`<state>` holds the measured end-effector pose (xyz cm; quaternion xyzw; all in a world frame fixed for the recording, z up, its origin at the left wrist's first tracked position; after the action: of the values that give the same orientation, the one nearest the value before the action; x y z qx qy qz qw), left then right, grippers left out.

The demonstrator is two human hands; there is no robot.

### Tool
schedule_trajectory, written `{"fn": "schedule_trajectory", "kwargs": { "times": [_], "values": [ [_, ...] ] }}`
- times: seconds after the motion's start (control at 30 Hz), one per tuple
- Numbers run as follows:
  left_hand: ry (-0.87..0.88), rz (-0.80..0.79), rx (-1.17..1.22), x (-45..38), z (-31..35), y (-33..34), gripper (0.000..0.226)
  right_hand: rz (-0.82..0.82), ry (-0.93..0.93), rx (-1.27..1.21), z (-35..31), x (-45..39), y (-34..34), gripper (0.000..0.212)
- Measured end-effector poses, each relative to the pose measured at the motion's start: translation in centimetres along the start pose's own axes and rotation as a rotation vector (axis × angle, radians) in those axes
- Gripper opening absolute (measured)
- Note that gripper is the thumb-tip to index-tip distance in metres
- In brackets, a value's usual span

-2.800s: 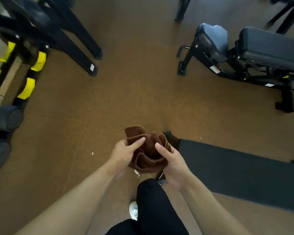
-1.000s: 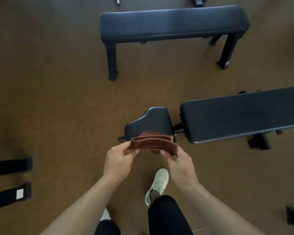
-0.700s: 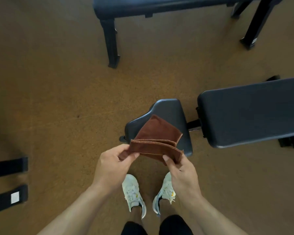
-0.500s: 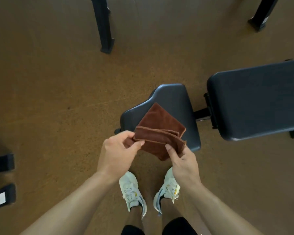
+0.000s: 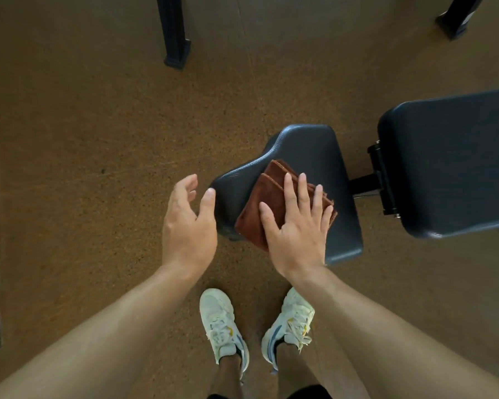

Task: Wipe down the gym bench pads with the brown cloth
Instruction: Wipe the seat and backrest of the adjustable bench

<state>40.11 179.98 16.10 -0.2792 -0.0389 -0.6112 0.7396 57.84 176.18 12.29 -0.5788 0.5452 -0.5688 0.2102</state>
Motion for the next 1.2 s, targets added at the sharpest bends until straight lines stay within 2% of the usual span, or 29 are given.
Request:
{"fn": "schedule_trajectory", "kwargs": {
  "times": [0.13, 0.23, 0.37, 0.43, 0.5, 0.53, 0.6, 0.63, 0.67, 0.73, 0.83, 0.97, 1.1, 1.2],
  "values": [
    [-0.083, -0.027, 0.008, 0.0, -2.4, -1.0, 0.044, 0.023, 0.009, 0.085, -2.0, -0.1, 0.3, 0.088],
    [-0.153, -0.067, 0.036, -0.6, -2.6, -0.4, 0.048, 0.023, -0.027, 0.074, -3.4, -3.4, -0.9, 0.078],
    [-0.201, -0.106, 0.089, -1.5, -0.2, 1.6, 0.053, 0.022, 0.126, -0.002, -3.7, -11.0, -2.9, 0.067],
    [-0.267, -0.12, 0.123, -2.4, 1.3, 3.1, 0.06, 0.074, 0.105, -0.033, -3.6, -12.0, -3.3, 0.059],
    [-0.39, -0.133, 0.176, -3.4, 2.2, 4.7, 0.075, 0.126, -0.031, -0.026, -3.0, -9.6, -3.1, 0.05],
    [-0.455, -0.127, 0.194, -3.9, 2.3, 5.4, 0.091, 0.131, -0.088, -0.018, -2.5, -7.3, -2.7, 0.05],
    [-0.568, -0.066, 0.217, -5.0, 1.5, 6.1, 0.13, 0.089, -0.104, -0.009, -1.4, -2.1, -1.2, 0.055],
    [-0.586, -0.046, 0.211, -5.2, 1.2, 6.2, 0.136, 0.049, -0.07, 0.001, -0.9, 0.0, -0.4, 0.057],
    [-0.577, -0.048, 0.191, -5.1, 1.3, 6.3, 0.131, 0.007, -0.03, 0.006, -0.6, 1.2, 0.3, 0.058],
    [-0.503, -0.076, 0.134, -4.7, 2.1, 6.3, 0.104, -0.03, 0.032, 0.019, -0.5, 1.0, 0.7, 0.061],
    [-0.375, -0.072, -0.035, -4.2, 2.5, 6.6, 0.074, 0.0, 0.139, -0.022, -0.4, -3.9, -0.5, 0.063],
    [-0.327, 0.015, -0.089, -5.1, 0.8, 6.7, 0.063, 0.014, 0.296, -0.083, 2.2, -11.6, -2.2, 0.063],
    [-0.229, 0.131, -0.134, -5.3, -0.1, 6.8, 0.059, 0.034, 0.222, -0.05, 4.3, -14.9, -3.3, 0.061],
    [-0.176, 0.164, -0.176, -5.2, 0.3, 7.0, 0.054, 0.034, 0.21, -0.052, 5.1, -11.6, -2.9, 0.063]
  ]
}}
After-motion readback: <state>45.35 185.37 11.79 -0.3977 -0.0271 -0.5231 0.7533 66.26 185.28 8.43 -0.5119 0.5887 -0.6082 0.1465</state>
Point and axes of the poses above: each hand's wrist, its own x-axis away from the middle knuckle, its own y-axis out of the palm, z = x × y, the point moved 3 cm from there along -x, towards the middle knuckle, and after that the axes turned 13 degrees about x, right-handed, at the moved point
